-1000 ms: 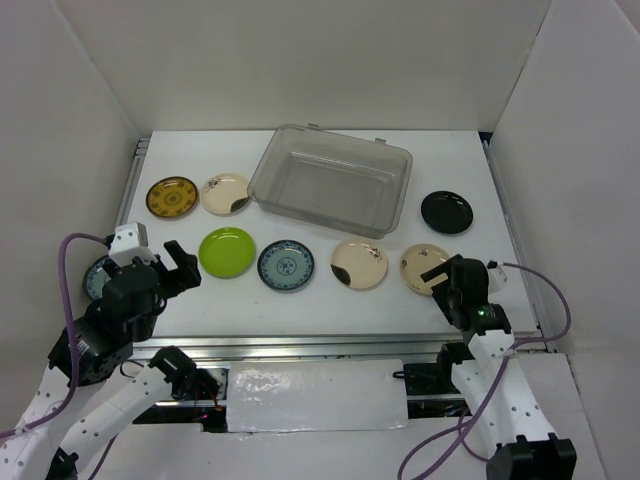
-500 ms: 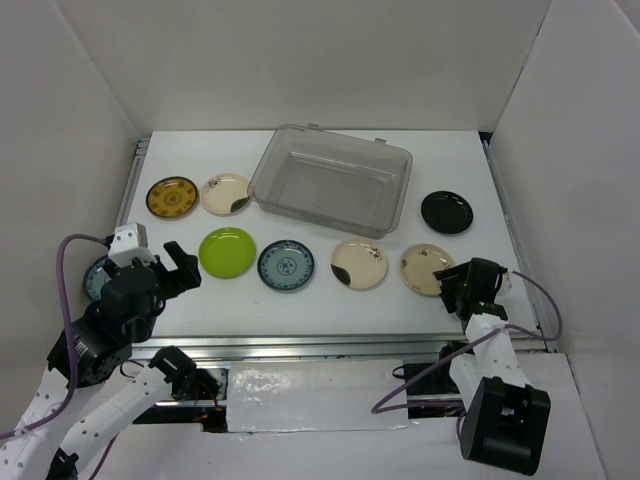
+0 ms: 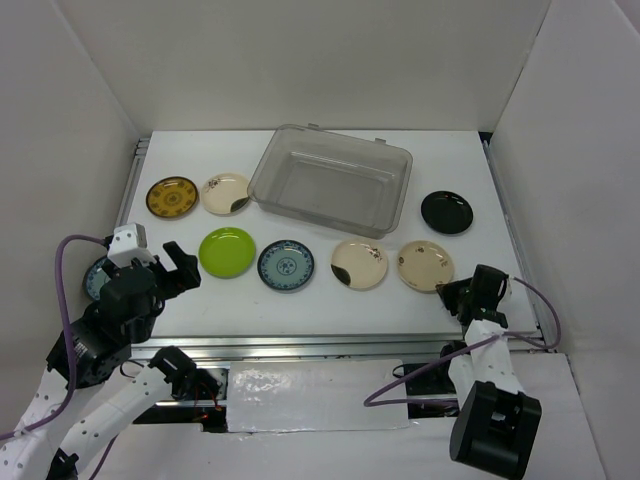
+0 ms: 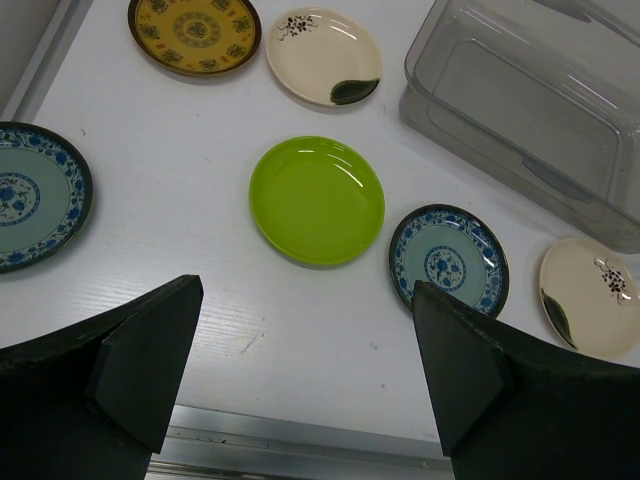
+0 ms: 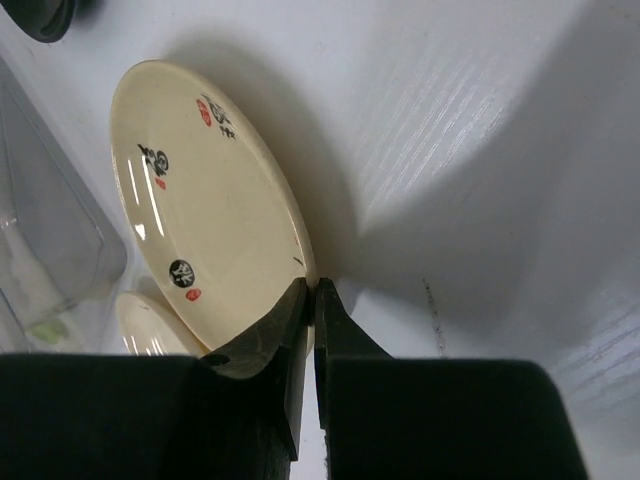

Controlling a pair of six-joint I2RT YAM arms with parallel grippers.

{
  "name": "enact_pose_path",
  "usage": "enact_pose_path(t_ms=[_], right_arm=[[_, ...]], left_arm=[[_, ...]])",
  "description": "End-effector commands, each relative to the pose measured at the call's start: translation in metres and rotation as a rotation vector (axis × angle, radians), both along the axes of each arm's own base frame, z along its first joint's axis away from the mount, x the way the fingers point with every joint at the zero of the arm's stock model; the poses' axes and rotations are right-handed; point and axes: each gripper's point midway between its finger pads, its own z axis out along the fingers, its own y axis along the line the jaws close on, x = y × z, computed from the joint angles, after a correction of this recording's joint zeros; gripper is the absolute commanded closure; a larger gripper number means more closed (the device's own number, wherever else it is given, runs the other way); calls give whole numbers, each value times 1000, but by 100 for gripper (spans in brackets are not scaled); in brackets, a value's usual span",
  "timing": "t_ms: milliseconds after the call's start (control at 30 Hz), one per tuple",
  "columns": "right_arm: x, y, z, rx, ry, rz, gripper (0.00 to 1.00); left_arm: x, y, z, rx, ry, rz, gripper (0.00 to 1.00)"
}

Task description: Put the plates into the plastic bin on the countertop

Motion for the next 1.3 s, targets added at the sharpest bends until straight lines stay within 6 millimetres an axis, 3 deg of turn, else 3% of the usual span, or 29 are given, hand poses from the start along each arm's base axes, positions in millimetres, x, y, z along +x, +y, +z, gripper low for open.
enact_pose_path(t_ms=[0,33,133,233,367,467,500,567,600,633,667,733,767,800,833,867,900,933,967,1000,1033,1067,1100,1133,1167,1233,1267], right_arm=[[-3,-2,3,-11,-19,-1,93],[-6,-1,2,-5,-10,-1,100],[-8,-3,14,-5,-30,-18,100],[-12,-10,39,-34,-79,-77,100],[-13,-23,96,-96,-214,-167,100],[-8,-21,140,-109,-320,-157,100],[-3,-18,144,-96,-314,-135,100],[18,-1,173,-65,-402,-16,100],[33,5,166,-32,-358,33,100],[51,22,196,-50,-419,146,100],[71,30,177,-26,-319,202,100],[99,51,186,-47,-285,307,100],[127,72,195,-57,-267,393,100],[141,82,202,-59,-268,427,100],[162,89,229,-79,-316,464,100],[179,111,205,-59,-241,530,100],[187,117,202,-69,-195,542,100],[207,124,226,-102,-240,560,100],[223,134,196,-97,-163,584,100],[230,148,191,-87,-146,621,100],[242,157,204,-82,-148,649,100],[254,166,166,-66,-61,676,100],[254,178,158,-62,-20,707,100],[266,183,166,-83,-37,728,100],[271,187,139,-78,20,740,100],[278,195,132,-83,23,758,100],[280,196,119,-80,45,756,100]], left_arm=[[2,-1,14,-20,-52,-4,1],[2,-1,14,-19,-55,-7,1],[2,-1,14,-19,-52,-6,1],[2,-1,14,-19,-52,-3,1],[2,0,15,-22,-54,-1,1],[2,0,14,-17,-50,2,1],[2,0,14,-20,-51,1,1],[2,0,13,-14,-47,3,1],[3,0,12,-12,-44,3,1],[3,0,13,-15,-45,5,1],[4,0,12,-11,-40,5,1],[4,0,12,-13,-41,8,1],[3,0,12,-11,-39,7,1],[3,1,12,-12,-43,13,1],[3,1,13,-16,-46,14,1],[3,2,12,-12,-41,15,1],[2,2,12,-14,-42,18,1],[2,3,14,-17,-49,21,1],[2,3,14,-19,-51,21,1],[1,3,14,-20,-51,14,1],[2,3,14,-21,-52,21,1],[2,4,13,-20,-52,24,1],[2,3,13,-18,-48,18,1],[2,3,13,-19,-48,20,1],[2,4,13,-17,-47,26,1],[2,2,13,-20,-48,17,1],[1,3,13,-20,-50,20,1]])
